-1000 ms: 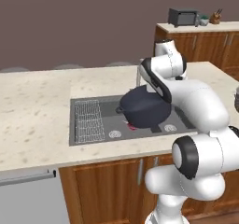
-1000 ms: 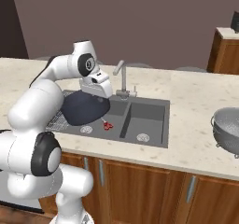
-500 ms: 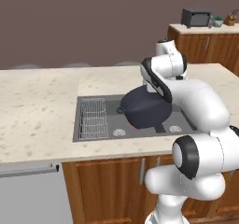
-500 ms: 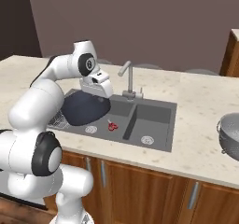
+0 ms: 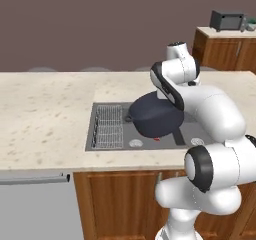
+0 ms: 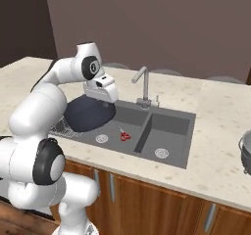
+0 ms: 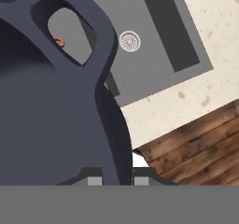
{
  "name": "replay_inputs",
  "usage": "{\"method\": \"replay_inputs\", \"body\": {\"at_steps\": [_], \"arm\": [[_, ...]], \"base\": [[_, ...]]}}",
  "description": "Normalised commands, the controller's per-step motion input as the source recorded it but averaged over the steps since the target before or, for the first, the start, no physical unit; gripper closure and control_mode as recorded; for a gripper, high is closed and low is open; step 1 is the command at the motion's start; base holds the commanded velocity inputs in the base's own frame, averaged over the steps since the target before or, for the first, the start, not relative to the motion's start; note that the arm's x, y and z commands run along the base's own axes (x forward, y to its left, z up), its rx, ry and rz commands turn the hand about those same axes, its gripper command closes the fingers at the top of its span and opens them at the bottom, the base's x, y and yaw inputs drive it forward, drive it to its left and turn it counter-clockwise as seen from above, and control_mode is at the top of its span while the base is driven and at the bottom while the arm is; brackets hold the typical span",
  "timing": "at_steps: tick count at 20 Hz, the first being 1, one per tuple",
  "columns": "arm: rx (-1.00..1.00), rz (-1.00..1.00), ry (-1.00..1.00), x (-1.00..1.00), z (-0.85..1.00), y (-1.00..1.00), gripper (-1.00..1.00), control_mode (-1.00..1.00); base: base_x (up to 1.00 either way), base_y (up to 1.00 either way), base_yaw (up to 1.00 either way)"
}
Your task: Pick the pot and colander and place them in the sink. Then turn on the water.
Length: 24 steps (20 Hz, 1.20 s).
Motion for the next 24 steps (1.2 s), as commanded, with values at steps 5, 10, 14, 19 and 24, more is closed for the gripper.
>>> {"method": "replay_inputs", "body": {"at_steps": [5, 10, 14, 19, 24], "arm": [[0.00, 0.00, 0.00, 0.00, 0.00, 0.00, 1.00, 1.00], [0.00, 0.00, 0.00, 0.00, 0.00, 0.00, 1.00, 1.00], [0.00, 0.00, 0.00, 0.00, 0.00, 0.00, 1.00, 1.00], [0.00, 0.00, 0.00, 0.00, 0.00, 0.00, 1.00, 1.00], [0.00, 0.00, 0.00, 0.00, 0.00, 0.00, 1.00, 1.00]], "base": [[0.40, -0.16, 0.15], [0.25, -0.19, 0.10], [0.07, -0.22, 0.05], [-0.26, -0.51, 0.00], [-0.07, -0.47, 0.00]]}}
